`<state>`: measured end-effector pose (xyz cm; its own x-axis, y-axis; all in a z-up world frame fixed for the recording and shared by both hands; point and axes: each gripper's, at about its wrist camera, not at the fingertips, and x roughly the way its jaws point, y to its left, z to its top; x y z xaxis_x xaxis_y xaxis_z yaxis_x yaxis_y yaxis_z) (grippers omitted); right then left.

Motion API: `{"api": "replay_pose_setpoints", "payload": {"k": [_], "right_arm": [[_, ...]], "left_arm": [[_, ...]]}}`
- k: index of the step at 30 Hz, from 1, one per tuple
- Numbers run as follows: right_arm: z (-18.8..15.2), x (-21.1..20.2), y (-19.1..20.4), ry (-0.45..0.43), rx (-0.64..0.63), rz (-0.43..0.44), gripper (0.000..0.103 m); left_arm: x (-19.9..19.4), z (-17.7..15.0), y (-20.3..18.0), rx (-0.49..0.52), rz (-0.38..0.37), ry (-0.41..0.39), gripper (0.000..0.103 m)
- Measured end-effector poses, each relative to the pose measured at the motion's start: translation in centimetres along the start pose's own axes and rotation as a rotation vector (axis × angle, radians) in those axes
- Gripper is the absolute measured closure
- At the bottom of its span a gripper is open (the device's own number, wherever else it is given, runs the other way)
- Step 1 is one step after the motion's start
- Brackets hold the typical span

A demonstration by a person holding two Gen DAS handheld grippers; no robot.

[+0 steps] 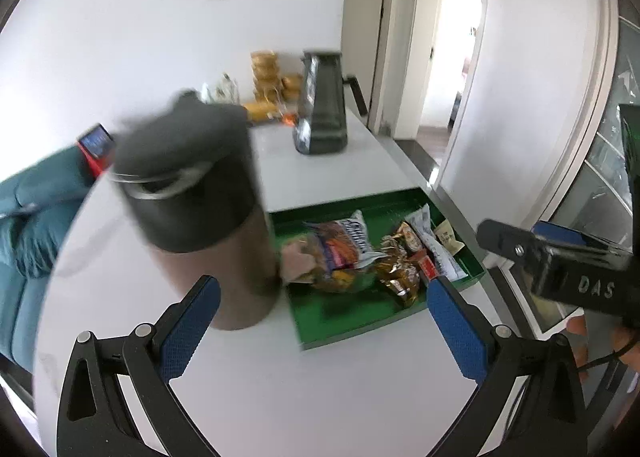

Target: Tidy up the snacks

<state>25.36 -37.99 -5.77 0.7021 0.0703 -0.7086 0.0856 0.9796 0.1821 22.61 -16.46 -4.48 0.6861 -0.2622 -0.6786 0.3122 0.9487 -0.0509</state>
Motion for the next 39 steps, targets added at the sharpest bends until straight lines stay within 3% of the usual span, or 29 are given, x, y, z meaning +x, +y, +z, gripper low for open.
{"api": "replay_pose_setpoints", "payload": {"k": [7, 13, 18, 20, 30, 39], "right_arm": [[-4.3, -6.9, 6.4, -0.101, -0.086, -0.045, 0.0], [-8.0, -11.1, 11.4, -0.137, -0.121, -0.071, 0.0], [-11.0, -12.6, 14.5, -0.124, -0.134, -0.103, 0.0], [-12.1, -13.2, 15.2, -0.126, -0.124, -0.11, 0.0], [-14.1, -14.8, 16.8, -0.123, -0.096, -0.152, 0.0], [-14.6, -15.5, 17.2, -0.125, -0.097, -0.196, 0.0]], "left_arm": [[-7.3, -3.0, 5.1, -0.078, -0.022, -0.045, 0.002], [-11.1, -5.8, 8.2, -0.069, -0.009, -0.047, 0.002], [-13.8, -8.1, 9.6, -0.037, 0.062, -0.093, 0.002], [-14.6, -8.9, 10.1, -0.015, 0.072, -0.106, 0.002], [-15.6, -10.5, 12.2, -0.032, -0.027, -0.073, 0.002], [-16.0, -10.6, 11.9, -0.004, -0.038, -0.09, 0.002]]}}
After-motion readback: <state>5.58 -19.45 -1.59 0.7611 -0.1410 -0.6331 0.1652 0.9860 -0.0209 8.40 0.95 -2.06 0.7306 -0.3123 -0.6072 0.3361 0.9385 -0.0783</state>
